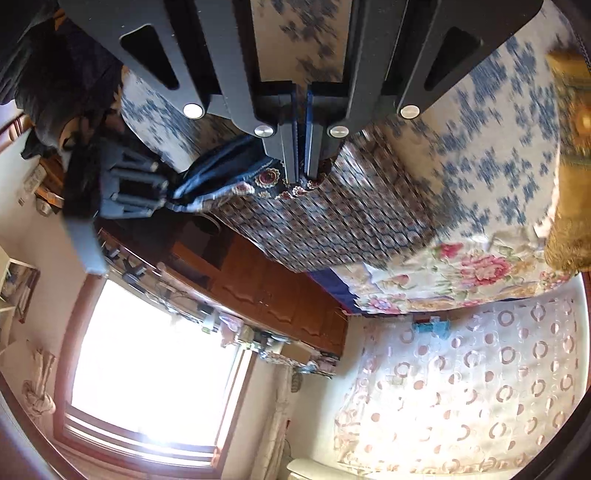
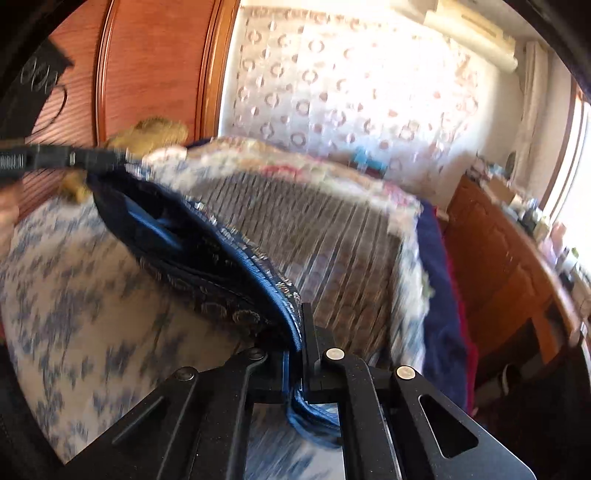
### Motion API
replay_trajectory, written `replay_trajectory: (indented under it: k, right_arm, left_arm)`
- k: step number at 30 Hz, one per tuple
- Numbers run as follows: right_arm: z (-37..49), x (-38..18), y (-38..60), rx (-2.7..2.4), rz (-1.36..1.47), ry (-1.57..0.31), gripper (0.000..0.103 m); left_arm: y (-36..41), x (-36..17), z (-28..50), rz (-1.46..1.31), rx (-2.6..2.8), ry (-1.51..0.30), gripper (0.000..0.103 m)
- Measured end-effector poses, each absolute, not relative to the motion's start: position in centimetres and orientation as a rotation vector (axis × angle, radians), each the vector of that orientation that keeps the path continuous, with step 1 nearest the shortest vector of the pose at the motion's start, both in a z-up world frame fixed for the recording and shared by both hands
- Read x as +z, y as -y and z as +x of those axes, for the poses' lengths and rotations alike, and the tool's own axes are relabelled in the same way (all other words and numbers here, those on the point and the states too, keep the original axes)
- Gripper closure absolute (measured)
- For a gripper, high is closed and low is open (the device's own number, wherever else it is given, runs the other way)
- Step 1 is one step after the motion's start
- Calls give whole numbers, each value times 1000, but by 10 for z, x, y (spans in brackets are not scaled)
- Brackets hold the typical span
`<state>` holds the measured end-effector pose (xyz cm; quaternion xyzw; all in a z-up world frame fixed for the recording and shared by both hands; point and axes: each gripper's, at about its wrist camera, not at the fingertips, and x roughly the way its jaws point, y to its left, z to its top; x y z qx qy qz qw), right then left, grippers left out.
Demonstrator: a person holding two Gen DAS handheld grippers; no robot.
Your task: Fold small clothes
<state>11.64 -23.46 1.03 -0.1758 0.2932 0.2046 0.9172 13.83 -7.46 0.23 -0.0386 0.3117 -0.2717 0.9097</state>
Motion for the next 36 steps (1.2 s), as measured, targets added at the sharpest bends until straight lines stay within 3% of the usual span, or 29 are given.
replay_trajectory:
  k: [7, 14, 17, 18, 19, 21, 22, 24, 29, 36]
  right_arm:
    - [208, 47, 200, 443, -429, -532, 99]
    - [319, 14, 169, 489, -453, -585, 99]
    - [360, 0, 169, 482, -426, -643, 99]
    - [370, -4, 169, 468, -414, -664, 95]
    - [381, -6, 168, 446, -410, -681, 82]
    - [389, -5, 171, 396, -405, -681, 60]
    - [391, -2, 174, 388, -380, -677, 52]
    - [387, 8, 180, 384, -337, -674, 46]
    - [352, 14, 197, 343, -300, -645, 43]
    - [337, -19, 238, 278, -217, -768, 35]
  left_arm:
    - [61, 10, 208, -57, -459, -630, 100]
    - [42, -10, 278, -68, -352, -679, 99]
    - [39, -19, 296, -49, -340, -709, 79]
    - [40, -22, 299, -36, -330, -709, 62]
    - [39, -23, 300, -31, -333, -706, 48]
    - [40, -26, 300, -26, -355, -711, 31]
    - [42, -27, 299, -21, -364, -716, 29]
    - [44, -30, 299, -6, -362, -722, 28]
    - [47, -42, 301, -16, -369, -765, 28]
    - [43, -76, 323, -62, -357, -906, 28]
